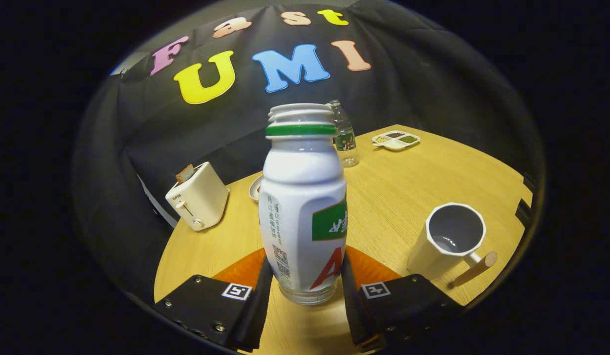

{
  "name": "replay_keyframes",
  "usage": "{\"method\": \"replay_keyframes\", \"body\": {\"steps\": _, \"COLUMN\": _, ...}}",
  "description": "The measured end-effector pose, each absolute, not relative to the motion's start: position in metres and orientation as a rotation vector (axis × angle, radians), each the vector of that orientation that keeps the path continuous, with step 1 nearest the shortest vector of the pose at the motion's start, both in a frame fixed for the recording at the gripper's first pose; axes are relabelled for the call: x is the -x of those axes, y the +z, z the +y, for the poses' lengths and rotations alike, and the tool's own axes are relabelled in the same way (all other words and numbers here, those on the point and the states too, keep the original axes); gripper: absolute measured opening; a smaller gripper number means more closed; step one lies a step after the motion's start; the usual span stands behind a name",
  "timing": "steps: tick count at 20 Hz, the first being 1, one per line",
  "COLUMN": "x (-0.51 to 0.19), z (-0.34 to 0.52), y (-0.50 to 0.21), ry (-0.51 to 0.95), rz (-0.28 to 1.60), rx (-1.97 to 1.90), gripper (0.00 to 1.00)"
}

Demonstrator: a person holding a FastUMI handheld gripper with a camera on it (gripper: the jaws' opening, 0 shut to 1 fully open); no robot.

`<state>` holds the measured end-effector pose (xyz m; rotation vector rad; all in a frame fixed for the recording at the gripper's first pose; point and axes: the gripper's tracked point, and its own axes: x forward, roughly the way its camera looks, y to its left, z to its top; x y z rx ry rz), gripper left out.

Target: Take the bottle from table, then pour the juice into the cup, finally place the bottle on the coaster

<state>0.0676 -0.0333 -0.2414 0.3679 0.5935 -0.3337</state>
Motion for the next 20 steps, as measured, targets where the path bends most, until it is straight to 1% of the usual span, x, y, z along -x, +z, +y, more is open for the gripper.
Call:
{"method": "replay_keyframes", "body": {"steps": 11, "x": -0.108, "z": -0.038, "y": -0.243, "ry": -0.362, "rz": 0.557, "rx": -0.157, "gripper": 0.66}}
{"method": "replay_keyframes", "body": {"steps": 20, "x": -0.151, "z": -0.05, "y": -0.257, "ry": -0.401, "rz": 0.544, "rx": -0.124, "gripper": 0.66}}
